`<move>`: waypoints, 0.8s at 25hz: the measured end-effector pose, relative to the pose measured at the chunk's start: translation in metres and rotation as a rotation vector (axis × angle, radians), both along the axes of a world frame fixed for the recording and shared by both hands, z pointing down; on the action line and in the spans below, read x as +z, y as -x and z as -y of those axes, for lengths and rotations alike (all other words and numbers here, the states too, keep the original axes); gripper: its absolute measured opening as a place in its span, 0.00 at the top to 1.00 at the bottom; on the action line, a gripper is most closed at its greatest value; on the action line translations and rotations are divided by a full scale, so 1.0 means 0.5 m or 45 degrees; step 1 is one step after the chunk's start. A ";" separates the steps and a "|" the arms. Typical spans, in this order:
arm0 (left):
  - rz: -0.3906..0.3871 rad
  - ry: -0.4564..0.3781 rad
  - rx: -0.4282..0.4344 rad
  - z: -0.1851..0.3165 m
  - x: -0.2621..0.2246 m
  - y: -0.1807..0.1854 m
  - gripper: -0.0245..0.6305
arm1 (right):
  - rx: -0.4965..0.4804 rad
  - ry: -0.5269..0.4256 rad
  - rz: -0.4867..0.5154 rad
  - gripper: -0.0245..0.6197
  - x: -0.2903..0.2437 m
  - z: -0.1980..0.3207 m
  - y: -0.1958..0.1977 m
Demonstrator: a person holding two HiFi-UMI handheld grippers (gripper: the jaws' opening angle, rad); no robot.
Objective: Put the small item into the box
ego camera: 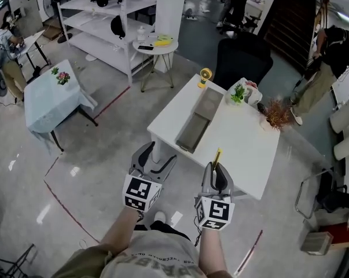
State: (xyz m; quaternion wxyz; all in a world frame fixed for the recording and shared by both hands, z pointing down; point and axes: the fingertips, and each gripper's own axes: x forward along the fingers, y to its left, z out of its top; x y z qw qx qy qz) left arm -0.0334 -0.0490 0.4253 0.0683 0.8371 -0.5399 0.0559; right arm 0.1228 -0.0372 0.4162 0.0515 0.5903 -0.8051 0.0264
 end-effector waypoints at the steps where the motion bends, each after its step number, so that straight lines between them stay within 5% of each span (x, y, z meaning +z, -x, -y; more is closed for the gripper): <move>1: 0.001 0.009 0.000 0.010 0.007 -0.005 0.50 | -0.003 0.006 0.004 0.87 0.004 0.012 -0.003; 20: 0.001 0.083 0.066 0.215 0.068 0.004 0.50 | 0.073 0.137 0.067 0.87 0.085 0.190 -0.006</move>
